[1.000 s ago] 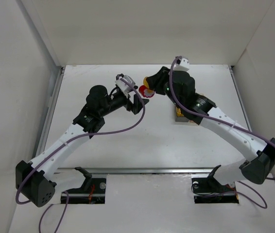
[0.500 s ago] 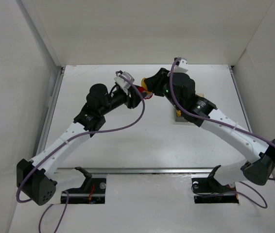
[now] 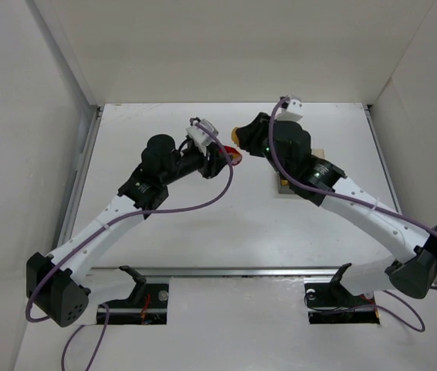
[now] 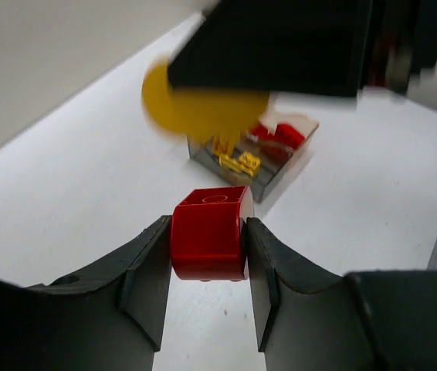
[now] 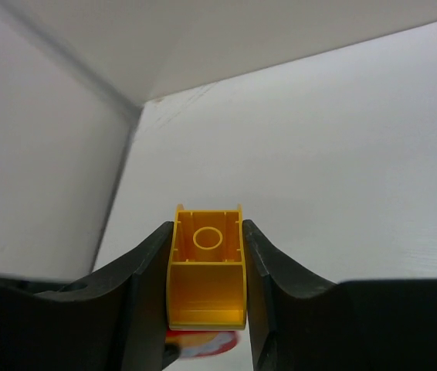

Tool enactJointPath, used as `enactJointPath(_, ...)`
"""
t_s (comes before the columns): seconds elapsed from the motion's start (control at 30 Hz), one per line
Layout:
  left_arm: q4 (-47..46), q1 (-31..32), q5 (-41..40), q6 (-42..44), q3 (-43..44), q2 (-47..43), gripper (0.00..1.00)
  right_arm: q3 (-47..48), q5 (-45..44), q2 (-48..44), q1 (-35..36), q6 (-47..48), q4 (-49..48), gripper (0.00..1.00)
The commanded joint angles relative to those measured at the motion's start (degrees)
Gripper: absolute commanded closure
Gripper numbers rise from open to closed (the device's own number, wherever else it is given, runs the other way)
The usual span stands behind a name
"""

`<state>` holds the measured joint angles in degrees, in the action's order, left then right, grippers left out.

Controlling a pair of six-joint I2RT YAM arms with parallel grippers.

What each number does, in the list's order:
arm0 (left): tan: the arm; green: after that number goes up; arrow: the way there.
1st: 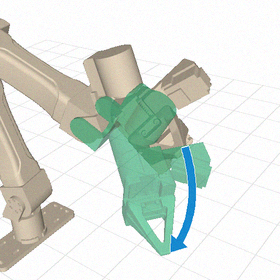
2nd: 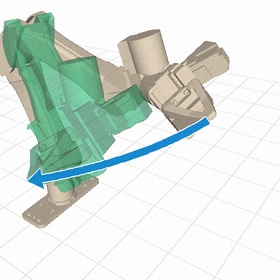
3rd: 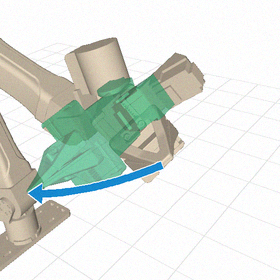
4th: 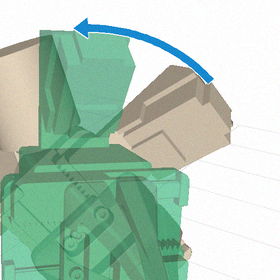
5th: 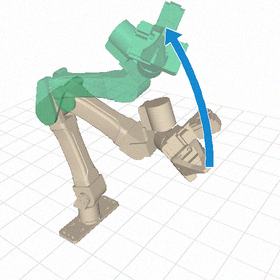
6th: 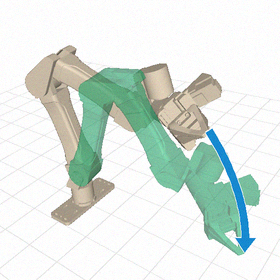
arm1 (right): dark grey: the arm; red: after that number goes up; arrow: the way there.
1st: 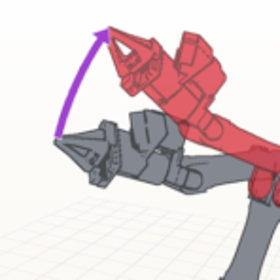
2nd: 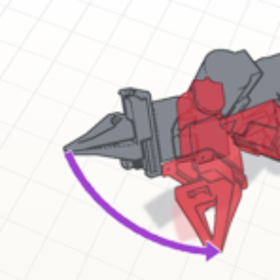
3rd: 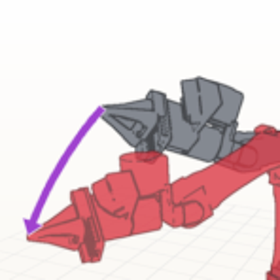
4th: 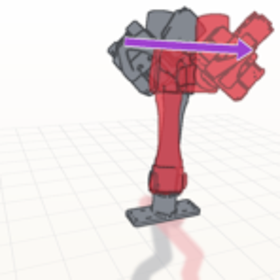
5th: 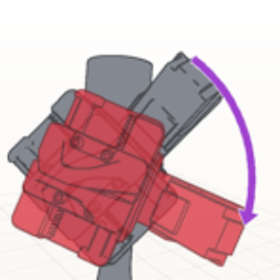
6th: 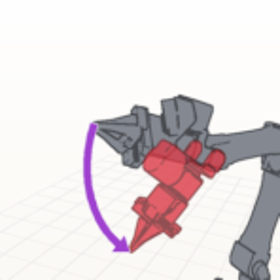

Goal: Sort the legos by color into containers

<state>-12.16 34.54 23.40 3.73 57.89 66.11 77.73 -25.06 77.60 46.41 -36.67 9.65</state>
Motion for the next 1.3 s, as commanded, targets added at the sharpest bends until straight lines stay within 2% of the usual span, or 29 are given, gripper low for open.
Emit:
enactJointPath(0.0,8.9,-0.18,-0.19,2.87,-0.23,-0.63,1.0,-1.09,-8.95,-4.38,-7.29,3.97,-1.83,1.0)
enactJointPath(0.13,10.23,-0.18,-0.19,2.34,-3.83,-2.64,1.0,-3.29,-5.02,-4.39,-16.07,4.67,1.85,1.0)
enactJointPath(0.3,10.23,-0.18,-2.38,1.81,-4.89,-2.65,1.0,-8.9,-0.7,-2.99,-20.92,5.2,3.96,1.0)
enactJointPath(0.37,9.7,-0.18,-2.92,1.81,-4.89,-2.65,1.0,-9.61,0.61,0.87,-23.28,6.17,8.18,1.0)
enactJointPath(0.43,9.7,-0.18,-2.92,2.33,-4.89,-2.65,1.0,-9.62,2.9,5.51,-24.52,6.17,11.69,1.0)
enactJointPath(0.63,9.09,-0.18,-3.45,1.63,-4.89,-2.65,1.0,-11.37,3.97,11.87,-24.53,6.17,11.54,1.0)
enactJointPath(0.73,9.09,-0.18,-3.45,1.11,-4.89,-2.65,1.0,-11.9,3.97,12.92,-25.05,5.64,10.21,0.91)
enactJointPath(0.9,9.09,-0.18,-3.45,2.42,-4.36,-2.12,1.0,-8.21,5.01,16.08,-25.06,6.95,13.28,0.47)
enactJointPath(0.93,9.09,-0.18,-3.45,2.43,-4.36,-2.12,1.0,-7.69,5.02,16.09,-25.06,6.96,13.29,0.43)
enactJointPath(1.0,8.47,-0.18,-3.45,2.95,-3.84,-1.59,1.0,-7.69,5.02,16.09,-25.06,7.48,13.29,0.37)
enactJointPath(1.1,9.0,-0.18,-3.45,2.95,-2.52,-0.36,1.0,-6.2,5.02,16.09,-25.06,8.1,13.29,0.33)
enactJointPath(1.27,8.39,-0.18,-2.92,2.95,-2.52,0.69,1.0,-2.94,6.95,15.93,-25.06,9.59,15.75,0.32)
